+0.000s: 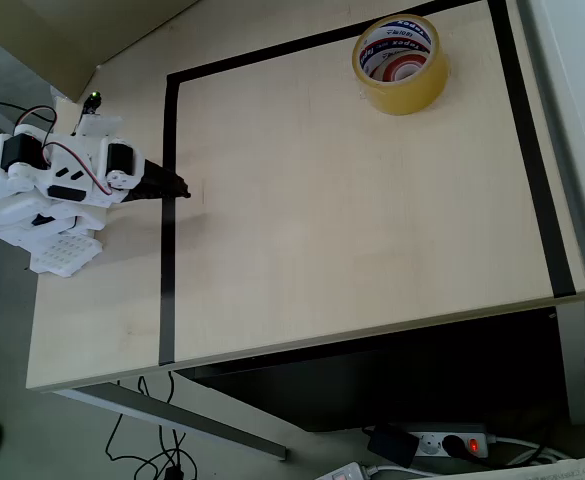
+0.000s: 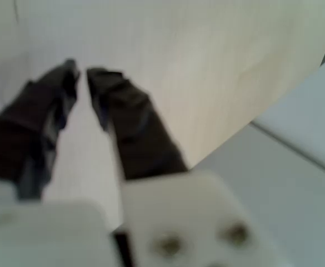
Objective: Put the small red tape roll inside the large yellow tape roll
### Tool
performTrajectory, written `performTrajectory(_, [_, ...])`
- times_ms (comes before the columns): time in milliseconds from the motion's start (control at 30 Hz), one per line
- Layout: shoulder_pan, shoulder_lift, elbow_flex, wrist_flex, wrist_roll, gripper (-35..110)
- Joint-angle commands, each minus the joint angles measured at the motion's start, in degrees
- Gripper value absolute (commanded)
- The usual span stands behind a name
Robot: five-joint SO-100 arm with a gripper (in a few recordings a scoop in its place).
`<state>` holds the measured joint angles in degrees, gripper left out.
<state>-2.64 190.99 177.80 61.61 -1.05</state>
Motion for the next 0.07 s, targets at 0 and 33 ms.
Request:
performTrajectory(0, [-1.67, 0.18, 0.79, 8.0, 0.7, 0])
performTrajectory(33, [-1.93, 0.18, 0.79, 8.44, 0.7, 0])
